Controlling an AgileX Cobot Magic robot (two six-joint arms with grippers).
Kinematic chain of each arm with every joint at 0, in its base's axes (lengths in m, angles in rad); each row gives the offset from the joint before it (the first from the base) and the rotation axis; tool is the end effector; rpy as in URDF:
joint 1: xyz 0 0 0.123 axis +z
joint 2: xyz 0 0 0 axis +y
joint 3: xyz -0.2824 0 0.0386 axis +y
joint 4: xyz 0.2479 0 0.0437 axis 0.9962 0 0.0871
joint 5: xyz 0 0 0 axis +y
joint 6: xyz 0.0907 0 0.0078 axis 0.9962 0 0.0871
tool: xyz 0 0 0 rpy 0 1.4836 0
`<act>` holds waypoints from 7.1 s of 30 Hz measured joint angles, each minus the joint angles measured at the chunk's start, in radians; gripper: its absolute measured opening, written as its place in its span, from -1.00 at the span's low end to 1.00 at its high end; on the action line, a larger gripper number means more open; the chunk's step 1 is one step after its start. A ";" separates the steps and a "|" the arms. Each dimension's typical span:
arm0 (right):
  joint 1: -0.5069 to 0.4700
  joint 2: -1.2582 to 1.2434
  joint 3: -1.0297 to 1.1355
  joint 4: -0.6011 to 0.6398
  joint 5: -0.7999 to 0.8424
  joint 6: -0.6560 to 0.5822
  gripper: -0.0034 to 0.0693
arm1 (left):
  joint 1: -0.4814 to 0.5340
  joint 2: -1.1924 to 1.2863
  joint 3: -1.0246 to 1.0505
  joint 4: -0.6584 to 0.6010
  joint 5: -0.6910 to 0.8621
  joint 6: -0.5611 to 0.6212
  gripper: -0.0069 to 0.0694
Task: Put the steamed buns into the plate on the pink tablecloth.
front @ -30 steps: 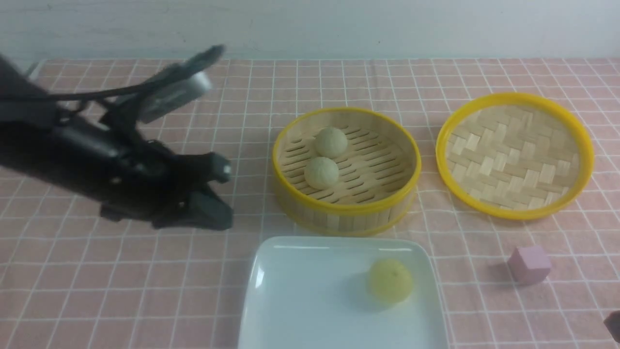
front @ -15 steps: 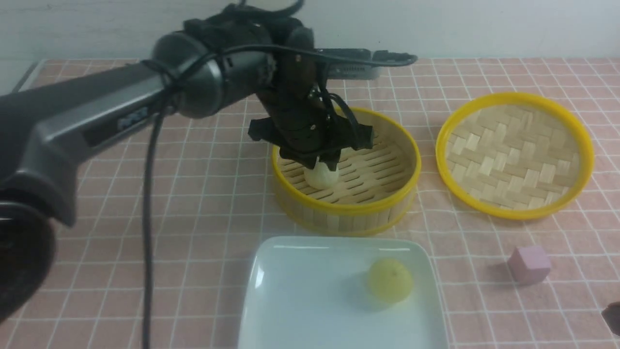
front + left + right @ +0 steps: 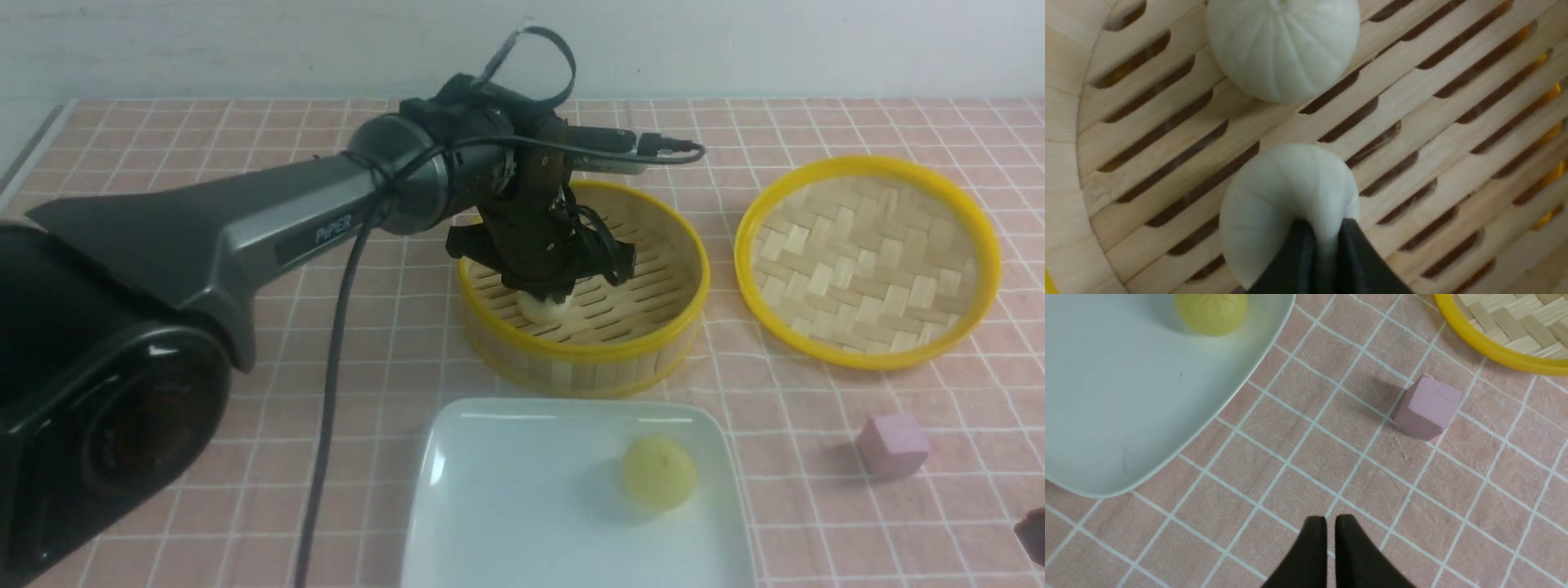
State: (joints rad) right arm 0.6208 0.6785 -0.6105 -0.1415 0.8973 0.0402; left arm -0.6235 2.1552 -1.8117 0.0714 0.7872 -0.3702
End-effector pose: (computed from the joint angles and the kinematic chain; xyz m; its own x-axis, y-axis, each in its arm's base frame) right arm 0.0975 0.0574 0.2876 -0.5975 -0.4864 -0.6375 -0.5501 0.8271 -0.1155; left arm 0.3939 -0.2776 0.2163 -0.8423 0.2191 -0.4925 0.3136 0.9423 -0.1171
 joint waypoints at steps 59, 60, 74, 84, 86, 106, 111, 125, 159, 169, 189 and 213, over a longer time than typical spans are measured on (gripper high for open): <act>0.000 0.000 0.000 -0.001 0.006 0.000 -0.65 | 0.062 0.200 -0.561 -0.041 0.357 0.071 -0.46; 0.000 0.000 0.000 -0.001 0.006 0.000 -0.65 | 0.061 0.220 -0.565 -0.035 0.333 0.066 -0.35; 0.000 0.000 0.000 -0.001 -0.002 0.000 -0.59 | 0.060 0.323 -0.576 0.093 0.186 -0.100 -0.69; 0.000 0.000 0.000 -0.001 -0.002 0.000 -0.56 | 0.059 -0.021 -0.574 0.083 0.454 0.097 -0.74; 0.000 0.000 0.000 -0.001 -0.002 0.000 -0.56 | 0.059 -0.107 -0.561 0.090 0.455 0.154 -0.74; 0.000 0.000 0.000 -0.001 -0.003 0.046 -0.49 | -0.101 -0.315 0.477 -0.065 0.114 0.050 -0.59; 0.000 -0.020 -0.007 0.025 0.009 0.056 -0.49 | -0.111 -0.282 0.479 -0.032 0.080 -0.039 -0.21; 0.000 -0.427 -0.164 0.037 0.304 0.069 -0.94 | -0.112 -0.354 0.436 0.026 0.107 -0.105 0.43; 0.000 -0.649 0.269 0.078 -0.316 0.130 -0.89 | -0.112 -0.357 0.436 0.046 0.100 -0.127 -0.82; -0.116 -0.689 0.410 0.078 -0.368 0.130 -0.86 | -0.112 -0.358 0.436 0.099 0.106 -0.127 -0.81; -0.519 -0.689 0.621 0.071 -0.485 0.131 -0.79 | -0.112 -0.923 0.447 0.334 0.285 -0.163 -0.80; -0.519 -0.689 0.622 0.071 -0.491 0.131 -0.73 | -0.112 -1.752 1.365 0.225 -0.398 -0.351 -0.78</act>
State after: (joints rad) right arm 0.1015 -0.0103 0.0115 -0.0709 0.4065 0.1714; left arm -0.7353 0.4033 -0.4463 0.2961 0.3892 -0.7213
